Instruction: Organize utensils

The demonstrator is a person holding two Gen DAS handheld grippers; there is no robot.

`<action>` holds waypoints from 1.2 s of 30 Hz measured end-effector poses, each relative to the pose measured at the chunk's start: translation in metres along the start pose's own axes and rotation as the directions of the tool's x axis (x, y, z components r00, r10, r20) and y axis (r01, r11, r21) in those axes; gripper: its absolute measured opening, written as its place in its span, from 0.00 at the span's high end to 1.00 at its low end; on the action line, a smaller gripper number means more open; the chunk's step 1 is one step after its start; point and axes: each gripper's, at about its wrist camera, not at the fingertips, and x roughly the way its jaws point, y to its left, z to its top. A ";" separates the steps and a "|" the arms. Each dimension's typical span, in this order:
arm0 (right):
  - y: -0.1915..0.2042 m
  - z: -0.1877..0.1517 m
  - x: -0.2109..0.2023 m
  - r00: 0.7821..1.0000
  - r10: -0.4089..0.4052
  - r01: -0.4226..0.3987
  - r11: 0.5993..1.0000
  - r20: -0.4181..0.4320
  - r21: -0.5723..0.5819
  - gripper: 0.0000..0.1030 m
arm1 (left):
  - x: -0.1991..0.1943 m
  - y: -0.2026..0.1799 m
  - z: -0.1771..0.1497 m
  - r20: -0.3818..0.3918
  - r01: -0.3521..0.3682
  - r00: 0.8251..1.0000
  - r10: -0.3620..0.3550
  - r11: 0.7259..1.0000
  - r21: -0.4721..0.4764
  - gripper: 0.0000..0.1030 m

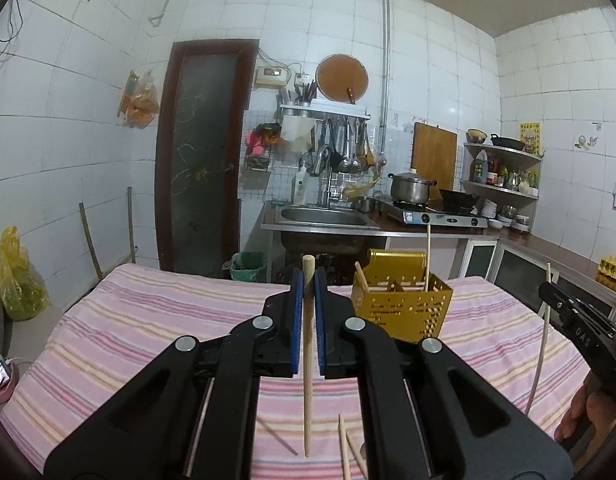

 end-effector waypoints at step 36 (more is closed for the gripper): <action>0.015 0.096 0.192 0.960 0.022 -0.033 0.999 0.278 0.034 0.94 | 0.210 -0.096 0.077 0.093 0.131 0.987 -0.133 0.991 0.031 0.96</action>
